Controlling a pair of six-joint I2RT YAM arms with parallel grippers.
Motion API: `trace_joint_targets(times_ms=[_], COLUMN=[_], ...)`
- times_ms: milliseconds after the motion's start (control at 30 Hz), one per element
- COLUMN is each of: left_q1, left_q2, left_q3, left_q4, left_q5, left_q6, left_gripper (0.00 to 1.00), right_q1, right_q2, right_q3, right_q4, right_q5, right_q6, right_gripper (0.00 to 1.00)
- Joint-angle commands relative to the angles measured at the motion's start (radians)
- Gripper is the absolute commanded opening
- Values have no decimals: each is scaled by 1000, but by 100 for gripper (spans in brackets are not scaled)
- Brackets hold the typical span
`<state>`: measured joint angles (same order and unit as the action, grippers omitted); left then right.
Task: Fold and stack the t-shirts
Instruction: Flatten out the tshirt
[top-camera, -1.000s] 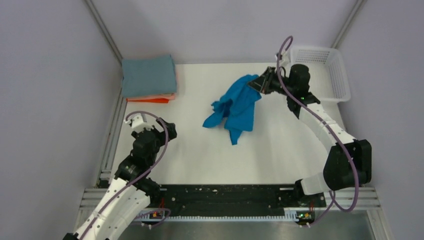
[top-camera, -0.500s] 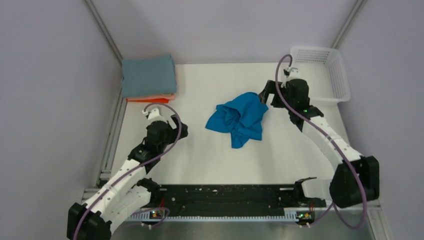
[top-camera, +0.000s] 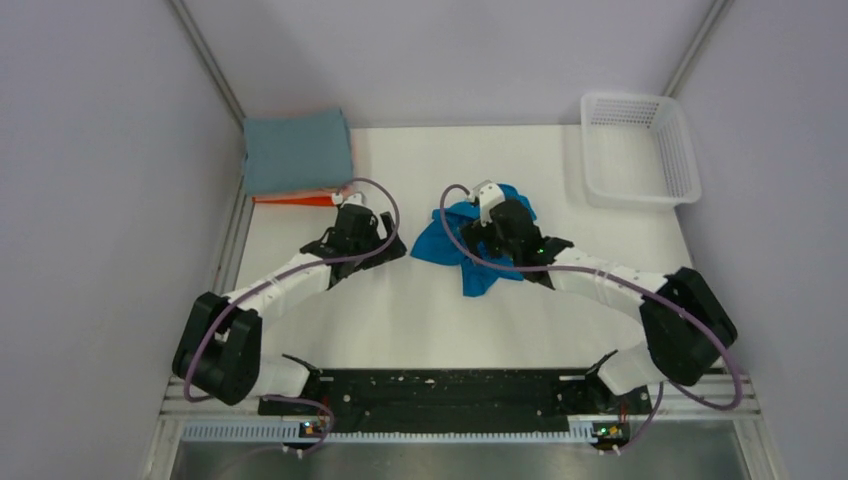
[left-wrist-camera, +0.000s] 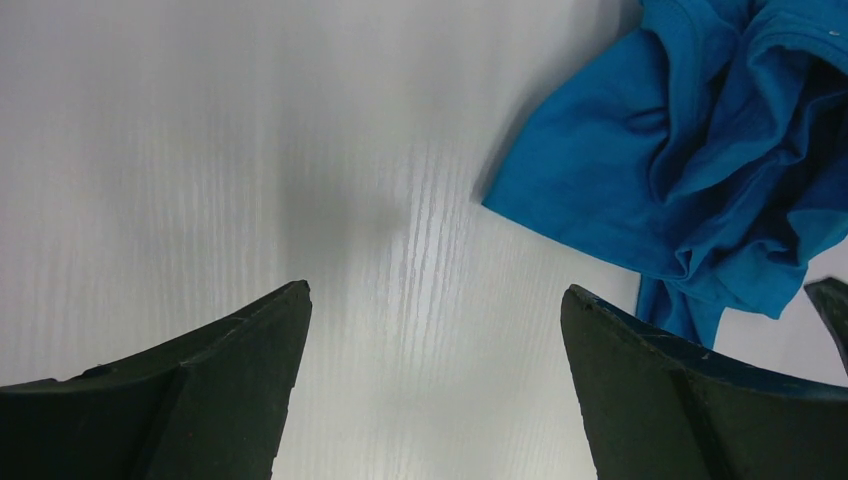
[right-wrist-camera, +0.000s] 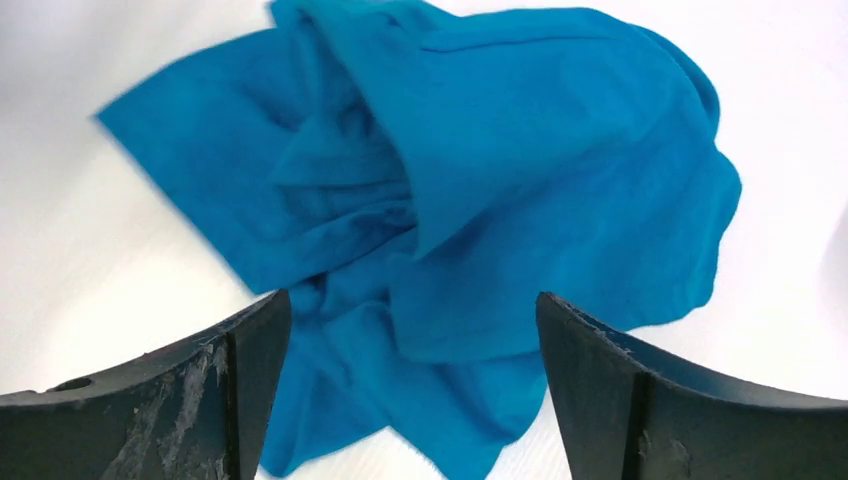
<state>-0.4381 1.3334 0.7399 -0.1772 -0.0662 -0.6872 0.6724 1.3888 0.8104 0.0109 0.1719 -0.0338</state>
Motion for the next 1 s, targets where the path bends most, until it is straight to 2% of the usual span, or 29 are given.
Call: trace_joint_targets(times_ms=[0, 67, 167, 233, 267, 467, 633, 767, 967], left_q1=[3, 3, 3, 2, 3, -1, -24, -69, -153], left_q2=[59, 86, 128, 156, 171, 280, 369, 466, 581], left_q3=[54, 67, 91, 111, 121, 195, 263, 357, 471], left_q4=[22, 16, -1, -14, -16, -11, -4, -67, -211], left_q5=[46, 50, 43, 43, 46, 129, 154, 112, -35], left_q6=[-1, 1, 3, 5, 6, 9, 22, 27, 27], left_gripper=[99, 99, 99, 99, 99, 95, 91, 82, 64], right_q1=[5, 5, 5, 5, 4, -55, -138, -160, -166], right_q2=[137, 193, 205, 171, 148, -34, -208, -285, -284], right_q3=[112, 154, 157, 133, 119, 52, -55, -109, -111], right_q4=[95, 87, 102, 132, 146, 82, 39, 41, 32], right_q5=[215, 247, 275, 293, 312, 369, 287, 242, 242], right_q6=[-51, -45, 1, 16, 23, 102, 147, 164, 169], right_gripper=[84, 72, 44, 12, 0, 0, 0, 0, 0])
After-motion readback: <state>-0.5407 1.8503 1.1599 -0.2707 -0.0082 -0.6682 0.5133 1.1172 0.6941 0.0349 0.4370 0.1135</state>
